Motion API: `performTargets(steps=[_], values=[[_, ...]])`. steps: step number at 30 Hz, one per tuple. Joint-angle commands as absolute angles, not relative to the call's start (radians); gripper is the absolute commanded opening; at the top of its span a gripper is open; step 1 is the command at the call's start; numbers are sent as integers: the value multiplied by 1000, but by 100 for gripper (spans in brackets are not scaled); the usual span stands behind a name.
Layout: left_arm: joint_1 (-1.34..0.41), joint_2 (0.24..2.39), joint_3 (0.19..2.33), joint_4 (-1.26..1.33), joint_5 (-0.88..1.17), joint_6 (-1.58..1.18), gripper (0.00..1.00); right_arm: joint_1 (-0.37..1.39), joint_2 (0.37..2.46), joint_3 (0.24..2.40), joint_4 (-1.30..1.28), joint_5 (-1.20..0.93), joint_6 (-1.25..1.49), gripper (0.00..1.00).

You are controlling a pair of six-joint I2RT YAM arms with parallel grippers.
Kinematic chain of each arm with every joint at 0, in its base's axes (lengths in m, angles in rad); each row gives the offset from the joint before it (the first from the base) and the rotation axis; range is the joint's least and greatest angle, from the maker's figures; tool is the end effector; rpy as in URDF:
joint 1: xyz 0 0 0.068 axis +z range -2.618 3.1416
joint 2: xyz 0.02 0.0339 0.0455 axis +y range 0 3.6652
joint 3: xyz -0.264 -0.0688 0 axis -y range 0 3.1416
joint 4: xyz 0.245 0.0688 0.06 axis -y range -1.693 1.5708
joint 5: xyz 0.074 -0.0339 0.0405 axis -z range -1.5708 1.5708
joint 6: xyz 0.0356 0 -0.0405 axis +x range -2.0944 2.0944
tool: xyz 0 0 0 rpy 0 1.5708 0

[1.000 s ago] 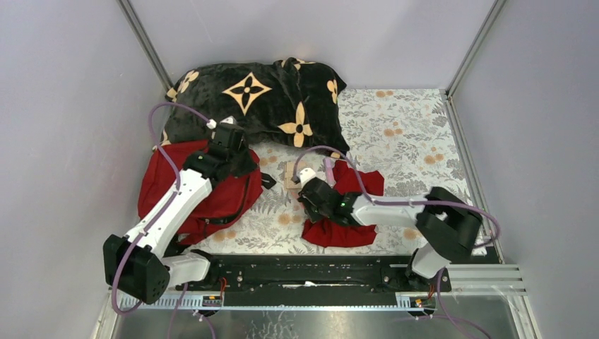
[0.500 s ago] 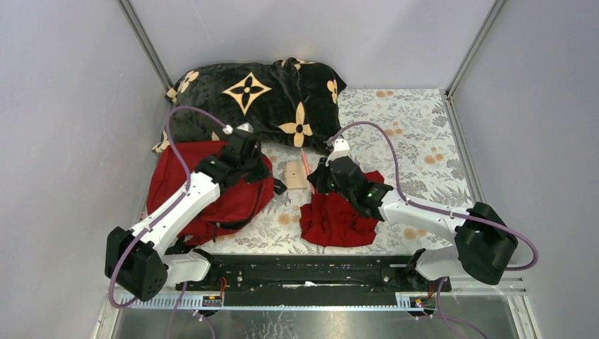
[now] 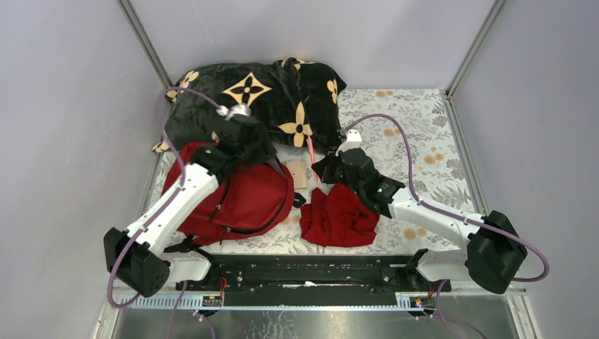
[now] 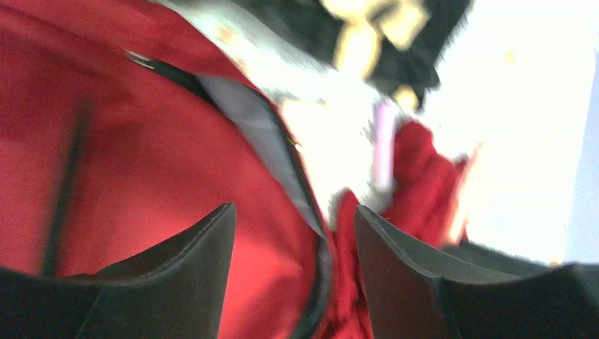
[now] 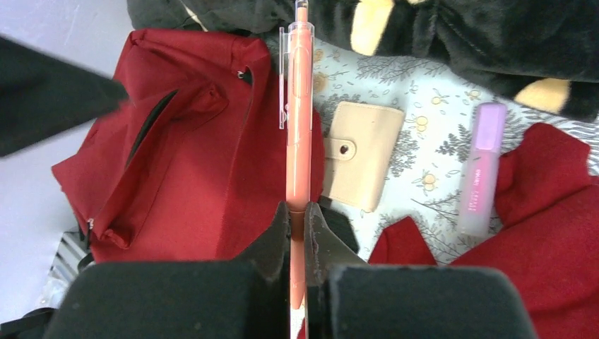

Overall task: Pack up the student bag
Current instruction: Place the student bag at the center of the board, then place the stationery in the student bag.

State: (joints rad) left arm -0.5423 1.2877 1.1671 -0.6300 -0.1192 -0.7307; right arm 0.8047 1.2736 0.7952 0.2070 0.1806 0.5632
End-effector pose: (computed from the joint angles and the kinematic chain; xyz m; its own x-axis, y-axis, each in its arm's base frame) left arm 0.2392 -0.1392 0.3225 -0.7274 -0.3354 -0.5987 -0.0637 0.9017 -0.4276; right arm 0.2076 0.2066 0.2772 -0.4716 0.2674 -0.8403 -0.3987 0.7853 0.4736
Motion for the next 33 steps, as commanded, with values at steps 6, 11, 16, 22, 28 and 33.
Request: performTargets(steps=[6, 11, 16, 22, 28, 33], values=[[-241, 1266, 1124, -859, -432, -575, 64, 807, 1479, 1037, 226, -159, 706, 0], [-229, 1321, 1060, -842, -454, -572, 64, 839, 1654, 1196, 212, -293, 790, 0], [-228, 1366, 1035, -805, -475, -579, 58, 865, 1772, 1284, 219, -365, 861, 0], [-229, 1389, 1047, -800, -412, -550, 61, 882, 1823, 1333, 176, -376, 875, 0], [-234, 1363, 1059, -811, -308, -488, 76, 882, 1851, 1335, 174, -384, 888, 0], [-242, 1389, 1040, -828, -360, -474, 56, 880, 1855, 1307, 210, -403, 917, 0]])
